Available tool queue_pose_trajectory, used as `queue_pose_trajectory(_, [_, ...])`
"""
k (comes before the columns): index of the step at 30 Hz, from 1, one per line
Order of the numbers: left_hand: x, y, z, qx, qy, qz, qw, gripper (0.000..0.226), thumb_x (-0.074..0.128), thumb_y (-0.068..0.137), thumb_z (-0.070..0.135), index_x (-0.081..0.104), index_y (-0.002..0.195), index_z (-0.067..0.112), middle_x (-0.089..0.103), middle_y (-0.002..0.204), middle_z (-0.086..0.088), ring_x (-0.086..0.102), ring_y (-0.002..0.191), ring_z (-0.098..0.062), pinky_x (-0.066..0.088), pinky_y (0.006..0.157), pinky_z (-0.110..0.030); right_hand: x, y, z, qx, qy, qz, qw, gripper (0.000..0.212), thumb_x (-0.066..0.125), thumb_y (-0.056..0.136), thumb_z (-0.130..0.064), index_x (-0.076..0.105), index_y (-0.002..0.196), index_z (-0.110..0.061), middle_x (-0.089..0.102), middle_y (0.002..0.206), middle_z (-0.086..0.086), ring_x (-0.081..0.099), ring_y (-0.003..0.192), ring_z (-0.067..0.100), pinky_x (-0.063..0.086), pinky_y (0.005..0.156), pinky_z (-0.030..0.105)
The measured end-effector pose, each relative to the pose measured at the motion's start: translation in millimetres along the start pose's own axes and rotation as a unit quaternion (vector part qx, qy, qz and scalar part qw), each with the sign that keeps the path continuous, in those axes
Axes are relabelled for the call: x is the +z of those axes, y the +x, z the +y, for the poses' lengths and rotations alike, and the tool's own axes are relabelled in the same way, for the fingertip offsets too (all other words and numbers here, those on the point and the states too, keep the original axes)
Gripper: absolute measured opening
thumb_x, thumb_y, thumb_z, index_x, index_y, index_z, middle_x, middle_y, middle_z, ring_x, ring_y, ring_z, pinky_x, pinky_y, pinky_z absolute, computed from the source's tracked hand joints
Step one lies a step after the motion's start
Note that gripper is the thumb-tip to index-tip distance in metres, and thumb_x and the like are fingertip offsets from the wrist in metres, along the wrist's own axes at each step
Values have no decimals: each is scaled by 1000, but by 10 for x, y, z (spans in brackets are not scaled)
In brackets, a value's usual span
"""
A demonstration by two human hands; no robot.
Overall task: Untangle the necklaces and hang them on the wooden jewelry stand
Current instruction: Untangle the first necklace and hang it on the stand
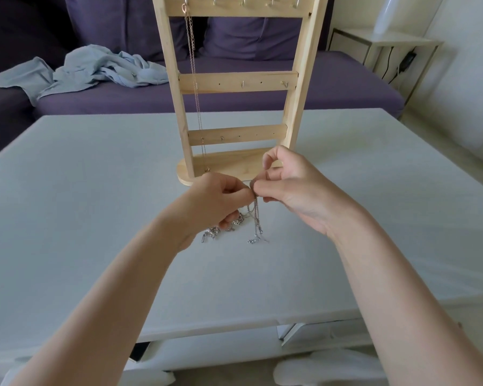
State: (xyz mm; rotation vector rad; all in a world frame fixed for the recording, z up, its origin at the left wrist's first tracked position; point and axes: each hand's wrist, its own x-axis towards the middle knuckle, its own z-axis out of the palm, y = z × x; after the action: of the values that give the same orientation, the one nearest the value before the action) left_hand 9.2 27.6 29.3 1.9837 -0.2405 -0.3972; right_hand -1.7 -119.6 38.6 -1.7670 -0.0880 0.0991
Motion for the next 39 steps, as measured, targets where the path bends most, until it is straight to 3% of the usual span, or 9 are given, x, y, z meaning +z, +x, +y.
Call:
queue_pose_trajectory(5, [24,-43,33,65,38,31,997,17,61,86,10,59,69,14,48,45,13,40,40,-6,36,44,-19,-26,-16,-11,-5,-55,-11,998,33,57,78,6,35,82,-18,57,67,0,42,65,16,35,71,30])
queue_pose_trajectory(10, [-15,-93,43,-13,-187,-13,982,26,55,88,16,60,63,19,47,62,6,37,47,-6,31,41,-14,-62,-35,-92,-37,-18,-40,998,36,55,81,12,33,81,-16,60,74,8,43,66,16,37,62,20])
queue_pose_trajectory(14, [16,-98,72,-69,-286,-44,955,27,50,91,14,55,64,15,42,54,8,26,40,-5,22,35,-13,-53,-15,-95,-43,-6,-32,999,36,57,81,11,33,80,-16,59,78,11,43,72,20,37,66,24])
queue_pose_trajectory(19, [85,-51,33,28,30,19,999,20,56,88,16,53,68,15,48,56,8,37,40,-4,31,43,-18,-59,-17,-31,-13,-37,-21,999,35,55,79,11,33,79,-17,56,69,3,43,63,15,37,66,24])
queue_pose_trajectory(22, [148,-20,-18,205,186,131,952,16,64,78,11,50,72,14,49,67,12,47,58,-3,36,51,-12,-65,-19,-16,2,-56,-22,998,32,56,77,8,35,81,-17,54,68,2,42,63,16,36,69,27])
queue_pose_trajectory(26, [143,-5,-47,235,125,194,944,20,69,68,5,50,66,10,60,65,-4,52,61,-17,44,55,-28,-71,-15,-60,-6,-48,-21,999,32,58,75,6,36,82,-16,58,67,1,43,64,16,37,71,28])
queue_pose_trajectory(33, [12,26,-39,105,-77,47,990,29,66,79,-3,43,81,16,65,64,7,47,56,-14,40,52,-21,-83,-34,-76,-33,-112,-21,993,34,61,78,3,35,80,-18,49,76,12,48,54,-1,38,70,25])
queue_pose_trajectory(35, [15,12,-38,152,18,69,986,30,68,77,0,43,80,17,63,64,11,48,55,-13,40,51,-19,-82,-24,-59,-22,-137,-32,990,33,61,79,1,35,80,-19,49,75,10,49,57,3,38,71,28])
queue_pose_trajectory(39, [128,-46,-38,264,315,168,896,33,69,68,4,44,87,15,47,65,14,44,58,-20,38,55,-31,-39,-13,-26,-1,-173,-61,983,31,65,79,-3,38,80,-20,54,72,-1,48,65,13,40,72,31])
